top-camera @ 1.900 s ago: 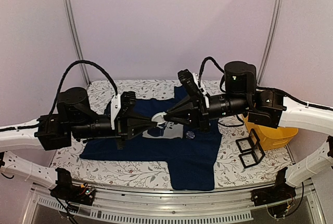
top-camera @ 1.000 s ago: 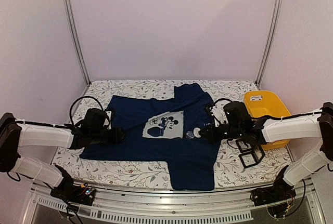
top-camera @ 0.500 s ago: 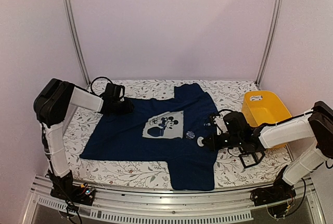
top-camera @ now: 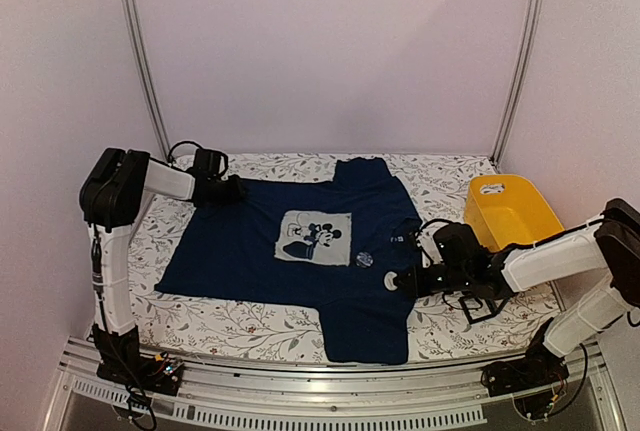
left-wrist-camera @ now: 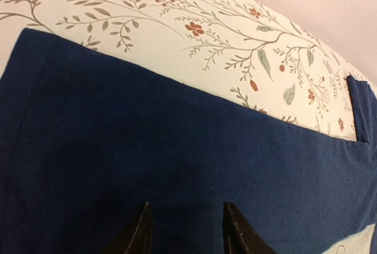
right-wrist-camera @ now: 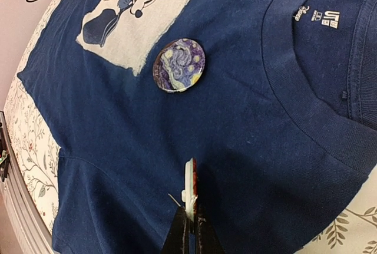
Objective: Pin the brooch onto the clothing
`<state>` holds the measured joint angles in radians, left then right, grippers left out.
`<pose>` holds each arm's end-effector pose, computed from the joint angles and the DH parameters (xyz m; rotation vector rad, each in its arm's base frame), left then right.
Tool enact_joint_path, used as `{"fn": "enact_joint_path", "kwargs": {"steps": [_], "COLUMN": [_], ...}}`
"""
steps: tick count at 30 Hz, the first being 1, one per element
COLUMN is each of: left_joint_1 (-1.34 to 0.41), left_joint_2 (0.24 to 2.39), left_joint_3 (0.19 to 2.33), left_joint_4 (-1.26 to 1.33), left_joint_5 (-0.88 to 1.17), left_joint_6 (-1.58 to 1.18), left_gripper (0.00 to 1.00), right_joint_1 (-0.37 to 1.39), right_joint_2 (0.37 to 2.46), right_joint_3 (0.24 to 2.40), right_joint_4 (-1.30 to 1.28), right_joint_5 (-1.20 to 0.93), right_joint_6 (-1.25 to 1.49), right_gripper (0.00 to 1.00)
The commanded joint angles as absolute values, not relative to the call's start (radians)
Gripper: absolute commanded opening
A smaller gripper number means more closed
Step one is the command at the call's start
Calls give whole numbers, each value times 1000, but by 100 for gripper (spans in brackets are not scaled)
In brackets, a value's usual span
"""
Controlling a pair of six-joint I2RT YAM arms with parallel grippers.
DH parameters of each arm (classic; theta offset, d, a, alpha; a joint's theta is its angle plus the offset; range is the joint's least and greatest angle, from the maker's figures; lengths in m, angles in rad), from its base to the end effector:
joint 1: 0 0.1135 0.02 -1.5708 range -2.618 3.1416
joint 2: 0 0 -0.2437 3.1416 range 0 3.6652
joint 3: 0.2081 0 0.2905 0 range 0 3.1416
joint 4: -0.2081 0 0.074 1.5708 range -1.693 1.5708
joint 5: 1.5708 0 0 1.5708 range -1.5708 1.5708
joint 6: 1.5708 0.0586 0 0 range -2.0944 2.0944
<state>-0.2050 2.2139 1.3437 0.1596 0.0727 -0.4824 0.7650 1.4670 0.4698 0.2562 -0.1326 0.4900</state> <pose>0.4844 -0.1051 0.0435 -0.2822 2.3012 -0.4377 0.2088 0.2112 0.0606 -0.4045 2.4033 0.7609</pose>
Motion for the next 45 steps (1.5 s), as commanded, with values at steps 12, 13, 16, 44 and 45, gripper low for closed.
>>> {"fn": "enact_joint_path", "kwargs": {"steps": [12,13,16,44,45], "left_joint_1": [-599,-644,-727,-811,-811], "left_joint_2": [1842,1847,1875,2048,2051], "left_joint_3": [999,993,958,1017,1016], "left_joint_4": [323,304,299,174,172], "left_joint_5": [132,190,321,344,341], "left_joint_6": [59,80,108,303,304], "left_gripper": [49,49,51,39,27], "right_joint_1": [749,737,700,657,657], "right_joint_2": [1329,1337,1388,1652,1657], "right_joint_3": [609,616,653,746,748], "right_joint_4": [276,294,303,442,448], "right_joint_5": [-62,-60,-84,-282,-285], "right_joint_6": [112,83,48,-28,-30], "right_gripper": [0,0,0,0,0]}}
